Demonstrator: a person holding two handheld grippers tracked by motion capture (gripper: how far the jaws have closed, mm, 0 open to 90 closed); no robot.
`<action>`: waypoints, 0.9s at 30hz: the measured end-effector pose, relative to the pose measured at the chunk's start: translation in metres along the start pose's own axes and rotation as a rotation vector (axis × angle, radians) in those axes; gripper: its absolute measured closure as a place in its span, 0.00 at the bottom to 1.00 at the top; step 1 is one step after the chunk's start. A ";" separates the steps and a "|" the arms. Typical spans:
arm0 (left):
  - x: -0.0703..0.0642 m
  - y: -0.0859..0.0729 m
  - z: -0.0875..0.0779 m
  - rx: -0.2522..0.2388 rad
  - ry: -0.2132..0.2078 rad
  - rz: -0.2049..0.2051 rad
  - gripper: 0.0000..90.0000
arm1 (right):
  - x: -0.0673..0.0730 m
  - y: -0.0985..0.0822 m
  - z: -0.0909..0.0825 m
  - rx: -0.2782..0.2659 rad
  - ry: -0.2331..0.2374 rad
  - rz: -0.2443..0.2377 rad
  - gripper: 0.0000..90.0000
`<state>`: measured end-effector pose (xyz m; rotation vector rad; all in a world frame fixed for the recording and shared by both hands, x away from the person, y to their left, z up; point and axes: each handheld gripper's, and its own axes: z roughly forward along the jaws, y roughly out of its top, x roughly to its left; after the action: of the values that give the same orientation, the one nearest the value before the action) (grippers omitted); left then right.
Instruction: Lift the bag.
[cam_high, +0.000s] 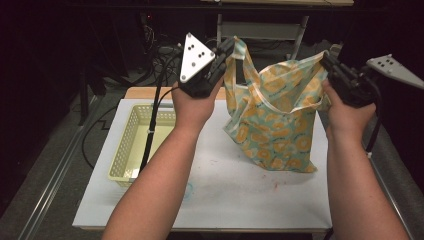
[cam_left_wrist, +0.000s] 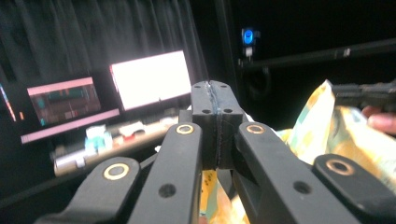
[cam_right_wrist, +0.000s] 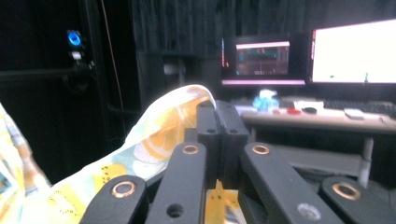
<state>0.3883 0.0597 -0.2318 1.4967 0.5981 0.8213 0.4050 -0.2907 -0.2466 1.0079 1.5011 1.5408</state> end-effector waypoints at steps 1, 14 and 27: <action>0.001 -0.010 0.002 0.022 0.000 -0.010 0.98 | -0.001 -0.008 0.001 0.012 -0.005 -0.001 1.00; 0.003 -0.102 -0.004 0.256 -0.037 -0.108 0.90 | -0.015 -0.071 0.010 0.177 -0.053 -0.019 1.00; -0.043 -0.138 -0.062 0.345 -0.172 -0.223 0.35 | -0.032 -0.111 0.007 0.288 -0.086 -0.025 1.00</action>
<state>0.3279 0.0784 -0.3753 1.7538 0.7891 0.4257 0.4228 -0.3129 -0.3588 1.1978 1.6995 1.2696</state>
